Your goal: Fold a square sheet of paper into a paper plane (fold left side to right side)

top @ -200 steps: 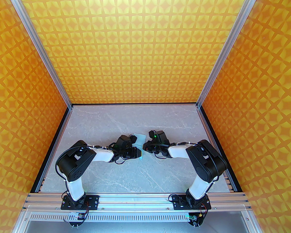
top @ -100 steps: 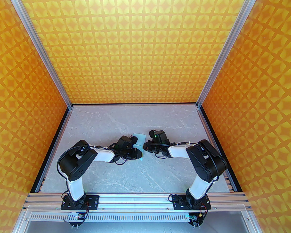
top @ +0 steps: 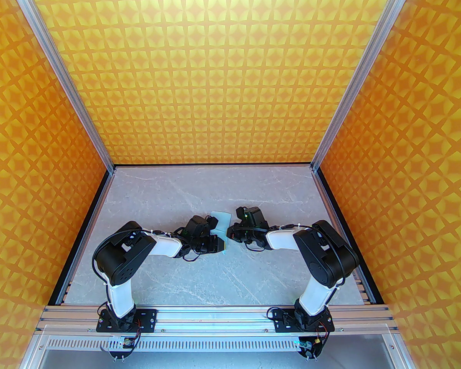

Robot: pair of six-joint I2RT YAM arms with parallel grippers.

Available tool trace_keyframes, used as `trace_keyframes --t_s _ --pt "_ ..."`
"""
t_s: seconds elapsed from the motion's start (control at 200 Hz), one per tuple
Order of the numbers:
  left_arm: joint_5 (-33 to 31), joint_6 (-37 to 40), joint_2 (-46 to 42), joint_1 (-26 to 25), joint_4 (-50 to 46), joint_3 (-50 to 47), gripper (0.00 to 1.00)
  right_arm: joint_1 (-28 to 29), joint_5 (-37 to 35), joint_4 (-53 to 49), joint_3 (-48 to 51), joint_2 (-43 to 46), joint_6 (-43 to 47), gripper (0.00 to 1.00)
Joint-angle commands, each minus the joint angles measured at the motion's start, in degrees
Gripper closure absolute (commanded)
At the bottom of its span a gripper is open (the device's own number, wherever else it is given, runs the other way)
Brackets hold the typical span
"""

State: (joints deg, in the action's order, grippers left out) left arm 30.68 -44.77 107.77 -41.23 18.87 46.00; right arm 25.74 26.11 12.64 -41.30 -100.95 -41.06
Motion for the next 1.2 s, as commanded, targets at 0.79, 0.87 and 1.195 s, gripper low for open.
trace_keyframes --t_s 0.79,0.87,1.195 --pt "1.0 -0.4 3.0 -0.3 -0.8 1.0 0.89 -0.4 -0.3 -0.9 -1.2 -1.2 0.8 1.0" --pt "1.0 -0.7 3.2 -0.3 -0.7 1.0 0.91 -0.4 -0.4 -1.0 -1.0 -1.0 0.8 1.0" --pt "1.0 -1.0 3.6 -0.4 -1.3 1.1 0.92 -0.4 -4.8 -6.1 -0.7 4.3 2.8 0.87"
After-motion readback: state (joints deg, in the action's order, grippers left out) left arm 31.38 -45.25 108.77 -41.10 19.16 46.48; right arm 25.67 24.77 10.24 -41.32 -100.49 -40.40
